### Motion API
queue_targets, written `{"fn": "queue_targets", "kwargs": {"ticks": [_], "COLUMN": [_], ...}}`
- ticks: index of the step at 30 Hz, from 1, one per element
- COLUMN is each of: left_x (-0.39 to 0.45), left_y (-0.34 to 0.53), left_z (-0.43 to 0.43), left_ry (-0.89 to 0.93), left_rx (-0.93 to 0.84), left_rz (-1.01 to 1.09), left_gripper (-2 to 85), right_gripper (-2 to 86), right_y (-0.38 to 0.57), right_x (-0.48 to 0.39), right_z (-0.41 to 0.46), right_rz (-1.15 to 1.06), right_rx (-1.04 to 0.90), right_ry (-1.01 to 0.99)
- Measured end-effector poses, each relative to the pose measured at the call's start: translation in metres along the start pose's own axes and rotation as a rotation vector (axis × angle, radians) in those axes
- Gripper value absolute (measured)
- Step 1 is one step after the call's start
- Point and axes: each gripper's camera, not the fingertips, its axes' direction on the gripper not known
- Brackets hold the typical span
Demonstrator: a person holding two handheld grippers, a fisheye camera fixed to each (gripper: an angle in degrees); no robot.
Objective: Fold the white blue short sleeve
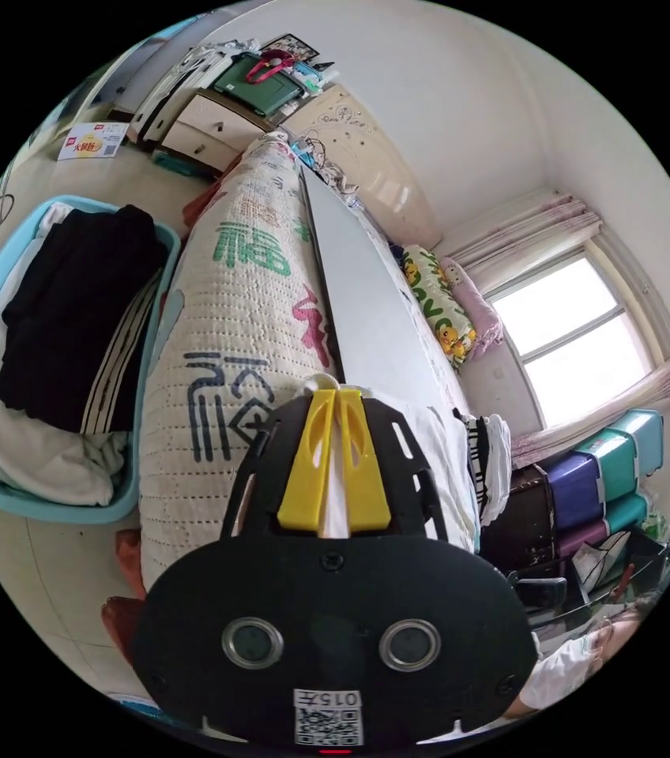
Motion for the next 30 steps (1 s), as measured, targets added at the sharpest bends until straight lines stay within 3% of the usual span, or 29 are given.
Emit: {"fn": "queue_targets", "kwargs": {"ticks": [7,13,30], "left_x": [-0.003,-0.011,-0.027], "left_y": [0.015,0.004,0.019], "left_z": [-0.011,0.031,0.062], "left_ry": [-0.002,-0.127,-0.084], "left_rx": [0.178,0.037,0.047], "left_rz": [0.088,0.025,0.008], "left_gripper": [-0.7,-0.8,-0.8], "right_gripper": [-0.9,-0.9,-0.8], "right_y": [0.001,-0.003,0.007], "right_x": [0.028,0.025,0.051], "right_z": [-0.008,0.01,0.026], "right_rz": [0.042,-0.004,0.005], "right_rx": [0.039,-0.002,0.026], "right_ry": [-0.143,-0.065,-0.075]}}
